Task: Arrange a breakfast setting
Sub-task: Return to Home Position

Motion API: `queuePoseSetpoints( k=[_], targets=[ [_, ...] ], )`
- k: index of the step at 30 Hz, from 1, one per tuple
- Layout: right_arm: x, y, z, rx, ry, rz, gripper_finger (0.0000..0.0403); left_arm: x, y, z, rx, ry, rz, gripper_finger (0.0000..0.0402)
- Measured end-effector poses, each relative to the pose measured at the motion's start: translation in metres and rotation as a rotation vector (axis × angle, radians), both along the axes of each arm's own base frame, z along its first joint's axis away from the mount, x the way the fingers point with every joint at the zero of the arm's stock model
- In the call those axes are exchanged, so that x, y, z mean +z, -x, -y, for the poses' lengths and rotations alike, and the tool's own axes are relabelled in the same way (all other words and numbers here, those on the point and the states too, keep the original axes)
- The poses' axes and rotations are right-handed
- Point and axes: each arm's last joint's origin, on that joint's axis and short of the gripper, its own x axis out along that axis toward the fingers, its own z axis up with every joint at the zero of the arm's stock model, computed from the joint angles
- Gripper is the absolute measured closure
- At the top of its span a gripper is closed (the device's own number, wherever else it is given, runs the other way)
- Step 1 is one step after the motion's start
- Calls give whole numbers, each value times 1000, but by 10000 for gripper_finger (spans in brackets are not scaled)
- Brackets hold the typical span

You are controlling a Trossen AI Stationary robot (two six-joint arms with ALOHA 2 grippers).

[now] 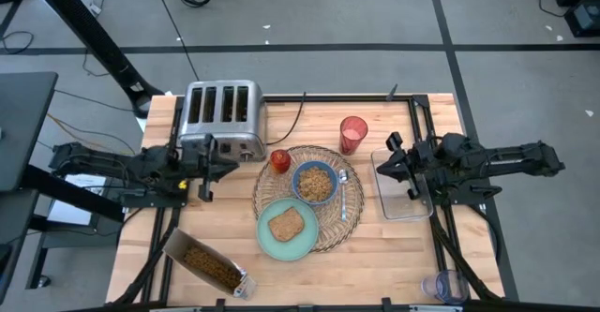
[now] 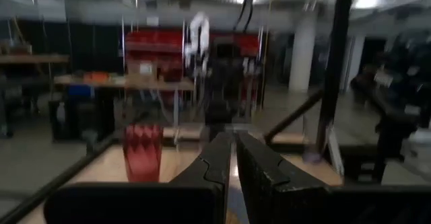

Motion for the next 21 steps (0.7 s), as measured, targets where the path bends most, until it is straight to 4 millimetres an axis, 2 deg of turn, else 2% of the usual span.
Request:
queuePoseSetpoints(
  k=[3, 6, 11, 15, 18, 21],
  targets=[
    [-11, 2, 1, -54, 10, 26, 380, -22, 10, 0, -10, -7, 65, 367],
    [-12, 7, 3, -101, -5, 44, 380, -37, 17, -1, -6, -27, 95, 367],
    [-8, 20, 4, -119, -20, 87, 380, -50, 27, -3, 11, -23, 94, 367],
    [-8, 36, 5, -132, -23, 108, 380, -50, 35, -6, 87, -6, 87, 367],
    [-14, 45, 5, -136, -15, 125, 381, -54, 38, -9, 181, -6, 37, 367],
    [-33, 38, 5, -117, -33, 124, 380, -62, 36, -10, 198, -24, -14, 367]
  ],
)
